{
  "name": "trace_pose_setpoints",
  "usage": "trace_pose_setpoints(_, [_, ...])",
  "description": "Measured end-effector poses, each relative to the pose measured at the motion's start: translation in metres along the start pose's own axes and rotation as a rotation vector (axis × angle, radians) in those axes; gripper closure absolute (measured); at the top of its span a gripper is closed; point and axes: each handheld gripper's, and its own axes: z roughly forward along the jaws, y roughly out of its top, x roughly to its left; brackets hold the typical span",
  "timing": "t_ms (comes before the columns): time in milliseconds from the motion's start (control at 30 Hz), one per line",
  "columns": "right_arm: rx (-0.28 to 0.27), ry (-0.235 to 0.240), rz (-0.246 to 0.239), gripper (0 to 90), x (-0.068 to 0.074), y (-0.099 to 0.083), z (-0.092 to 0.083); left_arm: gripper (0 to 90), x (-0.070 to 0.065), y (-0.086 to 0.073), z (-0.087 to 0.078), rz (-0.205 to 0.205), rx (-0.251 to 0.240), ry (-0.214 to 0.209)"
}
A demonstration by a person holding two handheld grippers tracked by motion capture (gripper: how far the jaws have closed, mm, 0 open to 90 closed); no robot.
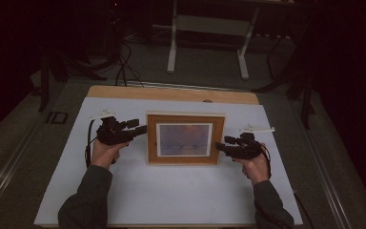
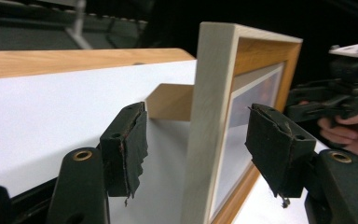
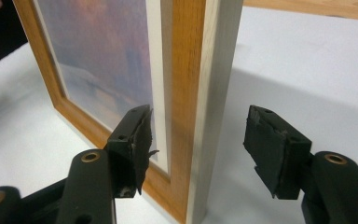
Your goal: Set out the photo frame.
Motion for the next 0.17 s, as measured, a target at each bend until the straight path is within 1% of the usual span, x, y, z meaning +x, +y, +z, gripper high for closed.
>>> trace_pose_setpoints(100, [0.011, -0.003, -0.010, 38.0, 0.002, -0.004, -0.004, 37.9, -0.005, -0.006, -0.009, 0.000, -0.005, 0.045])
trace_pose_setpoints(167, [0.028, -0.013, -0.018, 35.5, 0.003, -0.008, -0.008, 37.8, -0.010, -0.012, -0.015, 0.022, 0.009, 0.103])
